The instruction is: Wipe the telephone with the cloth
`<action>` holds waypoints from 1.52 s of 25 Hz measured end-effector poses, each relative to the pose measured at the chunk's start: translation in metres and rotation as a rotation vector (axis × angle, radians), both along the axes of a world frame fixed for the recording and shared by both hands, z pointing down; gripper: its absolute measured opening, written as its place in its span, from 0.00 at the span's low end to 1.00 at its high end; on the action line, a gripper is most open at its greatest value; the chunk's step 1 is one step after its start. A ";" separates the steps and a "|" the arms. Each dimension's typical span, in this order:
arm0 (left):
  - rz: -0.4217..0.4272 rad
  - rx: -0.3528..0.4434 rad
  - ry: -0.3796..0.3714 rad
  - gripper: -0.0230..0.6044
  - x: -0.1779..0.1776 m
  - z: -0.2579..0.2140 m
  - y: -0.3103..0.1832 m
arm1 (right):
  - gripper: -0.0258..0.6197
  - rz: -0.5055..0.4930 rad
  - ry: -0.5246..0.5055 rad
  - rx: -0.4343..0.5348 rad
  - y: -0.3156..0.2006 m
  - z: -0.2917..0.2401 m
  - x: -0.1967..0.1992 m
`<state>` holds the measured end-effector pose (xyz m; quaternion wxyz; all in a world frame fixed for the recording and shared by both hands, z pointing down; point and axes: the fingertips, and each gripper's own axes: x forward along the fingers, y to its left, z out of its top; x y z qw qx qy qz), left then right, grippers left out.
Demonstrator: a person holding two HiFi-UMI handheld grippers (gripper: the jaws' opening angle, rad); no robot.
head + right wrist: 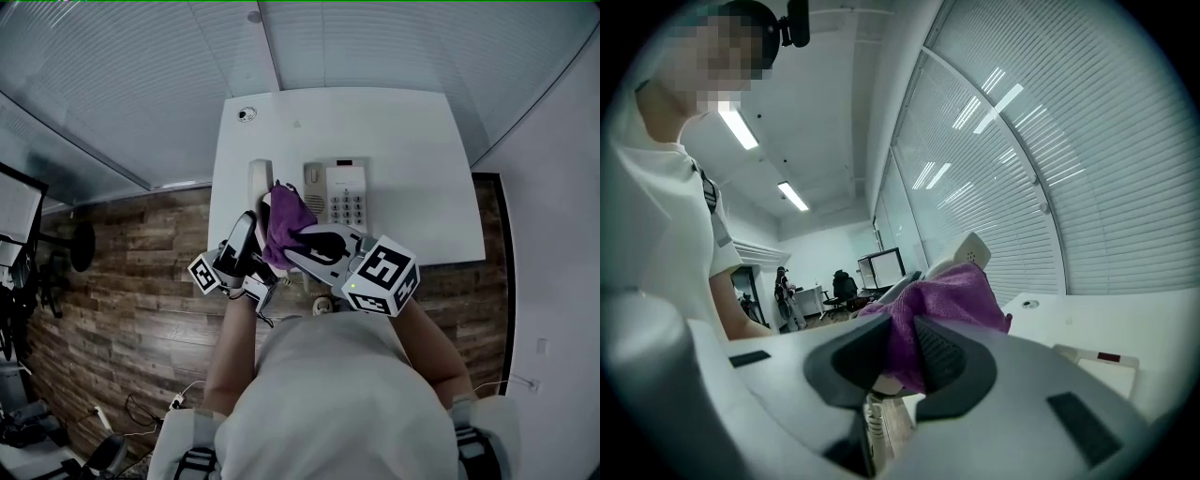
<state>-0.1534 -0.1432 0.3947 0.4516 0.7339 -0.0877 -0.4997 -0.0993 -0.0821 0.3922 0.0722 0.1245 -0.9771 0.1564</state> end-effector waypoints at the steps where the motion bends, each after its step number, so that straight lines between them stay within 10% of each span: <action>1: -0.005 -0.002 0.002 0.39 -0.002 0.001 -0.001 | 0.17 0.000 -0.001 -0.004 0.001 0.001 0.000; 26: -0.069 -0.023 0.014 0.39 -0.022 0.005 -0.017 | 0.17 -0.018 0.025 -0.101 0.033 0.033 0.011; 38: -0.062 -0.076 -0.161 0.39 -0.012 0.021 -0.024 | 0.17 0.070 0.108 -0.096 0.034 0.052 0.034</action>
